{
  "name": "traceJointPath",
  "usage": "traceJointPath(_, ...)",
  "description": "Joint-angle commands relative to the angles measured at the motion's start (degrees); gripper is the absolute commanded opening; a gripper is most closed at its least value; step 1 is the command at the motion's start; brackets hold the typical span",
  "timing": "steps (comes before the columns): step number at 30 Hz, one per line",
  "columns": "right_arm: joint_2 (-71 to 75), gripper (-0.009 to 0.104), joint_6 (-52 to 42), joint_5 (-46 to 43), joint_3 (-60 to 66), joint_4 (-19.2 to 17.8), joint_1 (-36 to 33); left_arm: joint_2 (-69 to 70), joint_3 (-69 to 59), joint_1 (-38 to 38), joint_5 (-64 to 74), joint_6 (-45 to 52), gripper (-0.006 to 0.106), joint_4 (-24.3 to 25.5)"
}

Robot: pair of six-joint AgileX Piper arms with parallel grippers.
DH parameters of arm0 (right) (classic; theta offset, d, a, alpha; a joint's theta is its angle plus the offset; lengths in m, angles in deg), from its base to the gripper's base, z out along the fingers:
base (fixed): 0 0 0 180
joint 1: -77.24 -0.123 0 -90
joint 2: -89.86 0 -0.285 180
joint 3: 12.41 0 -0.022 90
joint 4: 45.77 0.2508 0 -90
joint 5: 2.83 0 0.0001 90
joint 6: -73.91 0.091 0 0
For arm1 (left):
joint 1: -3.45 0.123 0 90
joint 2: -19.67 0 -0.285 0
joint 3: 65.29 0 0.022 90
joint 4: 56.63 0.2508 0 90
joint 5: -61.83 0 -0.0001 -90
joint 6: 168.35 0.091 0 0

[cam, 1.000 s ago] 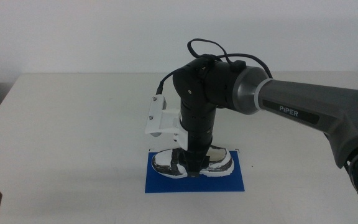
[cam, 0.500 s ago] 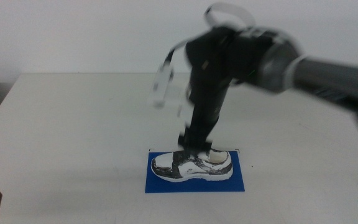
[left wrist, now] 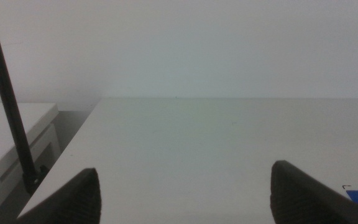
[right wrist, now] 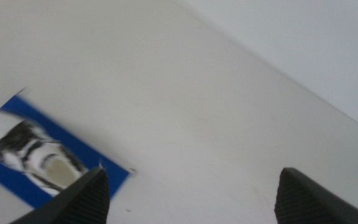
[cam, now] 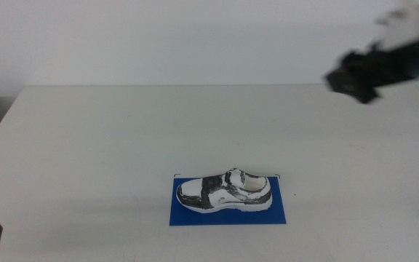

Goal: Use one arm to grab the shoe from the table and place it on the mat.

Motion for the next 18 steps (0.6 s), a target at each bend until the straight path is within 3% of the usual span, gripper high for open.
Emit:
traceJointPath(1, 8.7, 0.082, 1.2, -8.7, 6.1, 0.7, 3.8, 0.4, -0.3, -0.3, -4.6, -0.7, 0.094, -0.7)
traceJointPath(8, 27.1, 0.082, 4.6, -20.5, 28.5, 2.2, 11.0, 0.4, -0.3, -0.3, -4.6, -0.7, 0.094, -0.7)
traceJointPath(18, 43.7, 0.082, 6.7, -42.4, 53.7, 5.9, 11.3, 0.4, -0.3, -0.3, -4.6, -0.7, 0.094, -0.7)
